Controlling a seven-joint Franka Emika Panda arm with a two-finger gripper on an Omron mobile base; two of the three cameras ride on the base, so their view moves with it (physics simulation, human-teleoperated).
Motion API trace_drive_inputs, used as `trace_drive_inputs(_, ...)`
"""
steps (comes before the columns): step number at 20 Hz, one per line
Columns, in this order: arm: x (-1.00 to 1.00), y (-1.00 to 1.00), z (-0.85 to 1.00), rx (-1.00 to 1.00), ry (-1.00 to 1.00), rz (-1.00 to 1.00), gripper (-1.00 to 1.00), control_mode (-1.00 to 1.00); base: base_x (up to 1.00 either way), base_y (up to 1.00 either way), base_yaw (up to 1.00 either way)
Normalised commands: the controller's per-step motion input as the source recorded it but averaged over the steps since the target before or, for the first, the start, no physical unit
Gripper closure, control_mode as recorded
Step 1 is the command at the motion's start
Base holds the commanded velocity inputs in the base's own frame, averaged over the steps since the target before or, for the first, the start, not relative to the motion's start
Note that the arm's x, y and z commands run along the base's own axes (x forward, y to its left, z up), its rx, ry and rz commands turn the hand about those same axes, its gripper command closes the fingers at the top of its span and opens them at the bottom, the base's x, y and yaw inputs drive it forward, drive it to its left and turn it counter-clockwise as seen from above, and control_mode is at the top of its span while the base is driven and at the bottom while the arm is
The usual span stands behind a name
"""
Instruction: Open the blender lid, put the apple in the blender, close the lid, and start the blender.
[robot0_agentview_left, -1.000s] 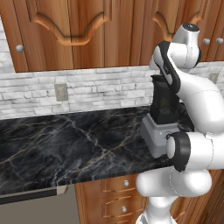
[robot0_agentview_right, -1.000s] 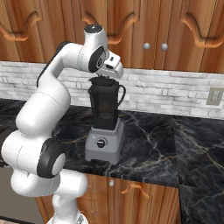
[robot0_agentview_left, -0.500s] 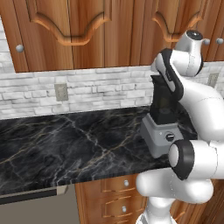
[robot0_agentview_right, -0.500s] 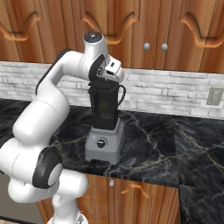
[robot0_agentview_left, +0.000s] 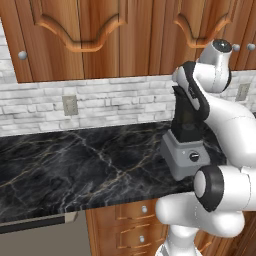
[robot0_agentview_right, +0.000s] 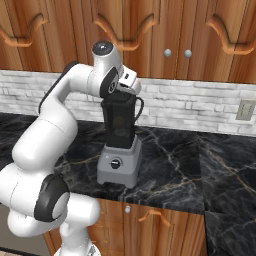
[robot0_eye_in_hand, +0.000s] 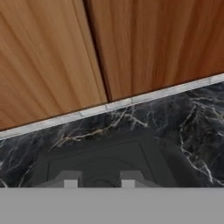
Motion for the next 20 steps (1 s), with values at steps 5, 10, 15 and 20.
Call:
trace_drive_inputs(5, 0.26, -0.21, 0.0, 0.0, 0.0, -0.01, 1.0, -1.0, 0.0, 0.0, 0.0)
trace_drive_inputs(10, -0.01, -0.27, -0.16, 0.0, 0.0, 0.0, 1.0, -1.0, 0.0, 0.0, 0.0)
trace_drive_inputs(15, -0.03, -0.16, -0.22, 0.0, -0.02, 0.0, 1.0, -1.0, 0.0, 0.0, 0.0)
trace_drive_inputs(20, 0.03, 0.0, -0.23, 0.0, -0.2, 0.0, 1.0, -1.0, 0.0, 0.0, 0.0)
